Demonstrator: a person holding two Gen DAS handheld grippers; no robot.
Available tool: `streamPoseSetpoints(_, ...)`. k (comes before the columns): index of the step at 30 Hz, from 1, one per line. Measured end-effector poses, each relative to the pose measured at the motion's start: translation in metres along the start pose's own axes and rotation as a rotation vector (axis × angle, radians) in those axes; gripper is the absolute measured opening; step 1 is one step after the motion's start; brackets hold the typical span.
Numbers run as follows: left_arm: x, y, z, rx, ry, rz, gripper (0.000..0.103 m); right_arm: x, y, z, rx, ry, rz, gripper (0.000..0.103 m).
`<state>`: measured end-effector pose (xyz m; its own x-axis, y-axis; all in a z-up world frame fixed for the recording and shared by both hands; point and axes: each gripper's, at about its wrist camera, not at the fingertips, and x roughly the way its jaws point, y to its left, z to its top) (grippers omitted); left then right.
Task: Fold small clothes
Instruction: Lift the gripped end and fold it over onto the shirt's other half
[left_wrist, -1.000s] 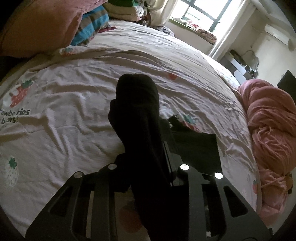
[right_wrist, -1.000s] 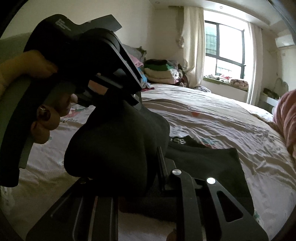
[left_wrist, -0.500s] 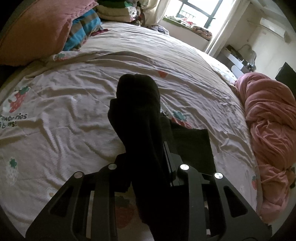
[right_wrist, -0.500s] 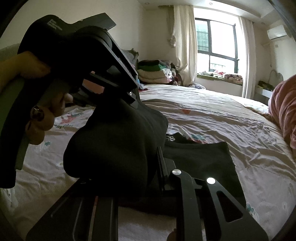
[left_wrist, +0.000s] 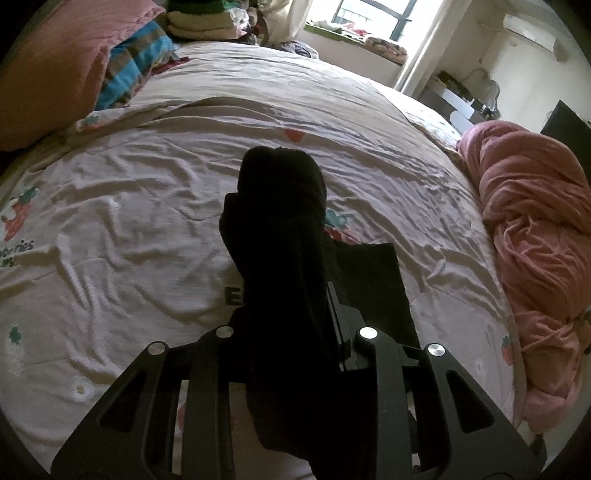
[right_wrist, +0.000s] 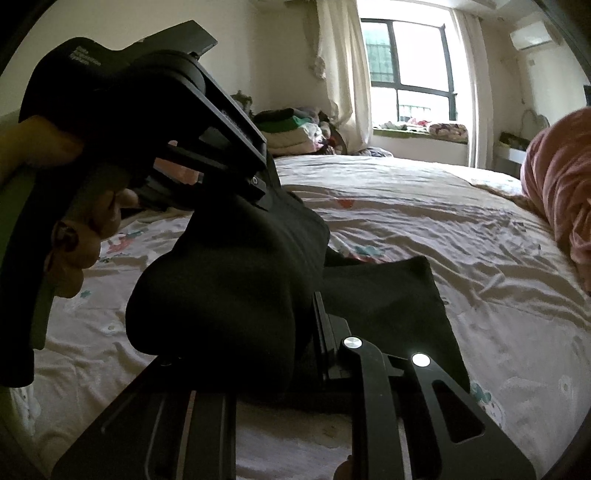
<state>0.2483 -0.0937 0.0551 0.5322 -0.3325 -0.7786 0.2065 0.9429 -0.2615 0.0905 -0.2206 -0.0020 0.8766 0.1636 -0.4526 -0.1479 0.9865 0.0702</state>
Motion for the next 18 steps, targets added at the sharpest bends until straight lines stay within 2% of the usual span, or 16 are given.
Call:
streamPoseSetpoints(8,0.015,-0.022,0.000,0.027,0.026,-0.003,0.020,0.001,-0.020,-0.005,0.069,0.041,-0.002,0.017)
streamPoseSetpoints(18,0.036,-0.043,0.001,0.043,0.072,0.008,0.020,0.010,-0.052,-0.013,0.211,0.095,0.058,0.017)
